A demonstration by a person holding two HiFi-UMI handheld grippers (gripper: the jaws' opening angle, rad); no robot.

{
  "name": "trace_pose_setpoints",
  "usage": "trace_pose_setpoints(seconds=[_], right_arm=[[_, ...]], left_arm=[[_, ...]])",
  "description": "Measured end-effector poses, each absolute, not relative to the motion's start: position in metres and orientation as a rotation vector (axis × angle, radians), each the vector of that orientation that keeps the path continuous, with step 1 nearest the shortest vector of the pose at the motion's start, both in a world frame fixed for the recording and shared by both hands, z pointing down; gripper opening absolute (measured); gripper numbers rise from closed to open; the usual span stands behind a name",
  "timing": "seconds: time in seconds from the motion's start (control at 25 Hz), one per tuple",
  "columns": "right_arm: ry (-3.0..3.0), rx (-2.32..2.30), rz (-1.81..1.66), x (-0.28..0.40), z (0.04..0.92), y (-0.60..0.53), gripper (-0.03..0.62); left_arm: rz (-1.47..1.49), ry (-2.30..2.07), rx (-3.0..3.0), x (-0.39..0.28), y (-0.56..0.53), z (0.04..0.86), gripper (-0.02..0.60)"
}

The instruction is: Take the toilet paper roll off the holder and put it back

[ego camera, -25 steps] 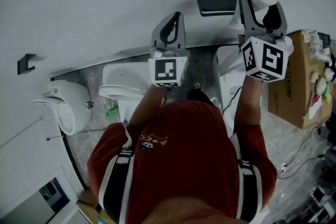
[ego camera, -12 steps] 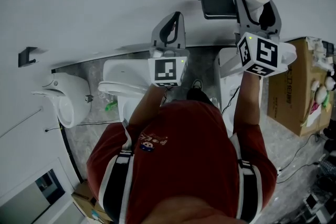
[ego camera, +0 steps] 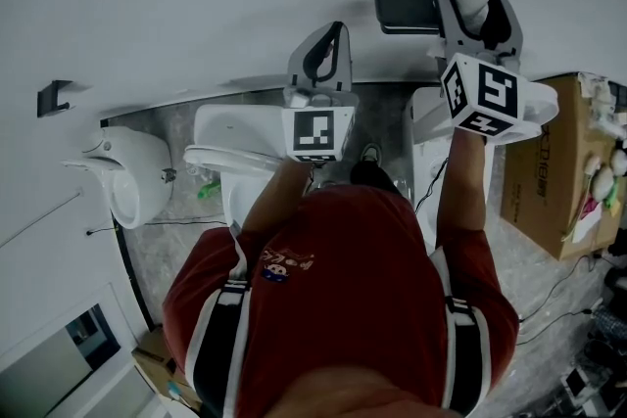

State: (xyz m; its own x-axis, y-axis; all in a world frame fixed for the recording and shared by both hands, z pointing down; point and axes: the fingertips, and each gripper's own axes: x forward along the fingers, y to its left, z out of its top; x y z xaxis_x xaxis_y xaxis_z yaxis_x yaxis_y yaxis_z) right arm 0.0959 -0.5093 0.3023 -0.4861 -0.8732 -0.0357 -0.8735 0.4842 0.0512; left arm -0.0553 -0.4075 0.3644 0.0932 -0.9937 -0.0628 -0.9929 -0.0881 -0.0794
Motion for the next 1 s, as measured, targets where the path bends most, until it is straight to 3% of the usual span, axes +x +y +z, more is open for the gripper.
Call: trace_pose_setpoints(seconds=[0.24, 0.32, 0.48, 1.0], right_arm=[[2.696, -1.583, 0.102, 0.096, 0.303, -0.509, 0.323], [2.703, -1.586, 0.095, 0.096, 0.305, -0.509, 0.37], [2.72, -1.588, 0.094, 0.097, 0.306, -0.506, 0.396], [2.637, -1.653, 0.116, 0.116, 0.293, -0.464, 0.403]], left_arm=[[-0.006, 2.063, -2.24, -0.054, -0.406, 0.365, 0.018], [-0.008, 2.069, -2.236, -0.054, -0.405, 0.366, 0.018], [-0.003, 2.071, -2.234, -0.054, -0.404, 0.365, 0.018], [0.063, 2.023, -2.265, -0.053, -0.379, 0.35, 0.018]])
